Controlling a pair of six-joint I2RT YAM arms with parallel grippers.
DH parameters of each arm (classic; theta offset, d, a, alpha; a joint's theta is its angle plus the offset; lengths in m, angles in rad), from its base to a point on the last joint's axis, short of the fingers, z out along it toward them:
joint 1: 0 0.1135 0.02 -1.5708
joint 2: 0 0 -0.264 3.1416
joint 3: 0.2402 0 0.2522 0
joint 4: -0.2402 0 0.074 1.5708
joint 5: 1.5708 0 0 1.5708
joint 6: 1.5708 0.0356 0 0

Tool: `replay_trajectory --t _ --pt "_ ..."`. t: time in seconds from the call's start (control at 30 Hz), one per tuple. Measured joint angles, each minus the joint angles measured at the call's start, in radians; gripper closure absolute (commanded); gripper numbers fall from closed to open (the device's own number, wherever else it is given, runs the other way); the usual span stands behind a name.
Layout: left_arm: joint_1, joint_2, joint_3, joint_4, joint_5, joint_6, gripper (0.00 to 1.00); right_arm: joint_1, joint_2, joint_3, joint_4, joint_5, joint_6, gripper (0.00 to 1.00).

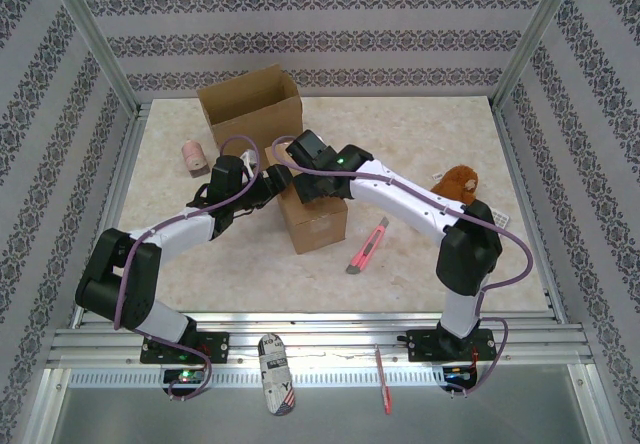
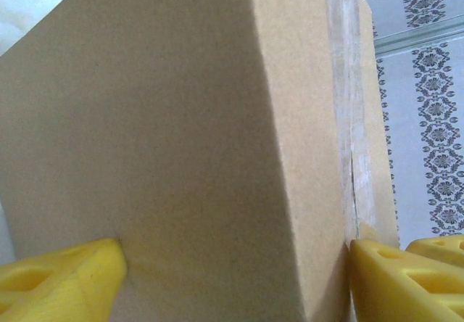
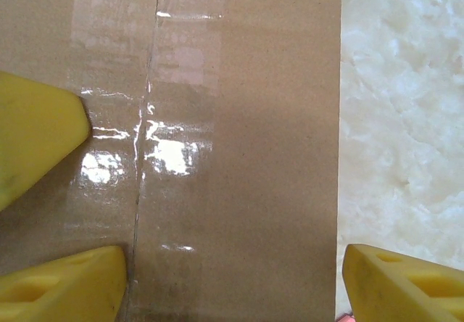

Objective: Unpack the express box

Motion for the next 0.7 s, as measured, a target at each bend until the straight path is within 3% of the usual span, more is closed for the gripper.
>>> replay_trajectory --t 0.7 --pt "0.001 0.029 0.045 -0.057 -0.002 0.044 0.19 0.006 0.027 0.027 -0.024 0.066 0.029 0.27"
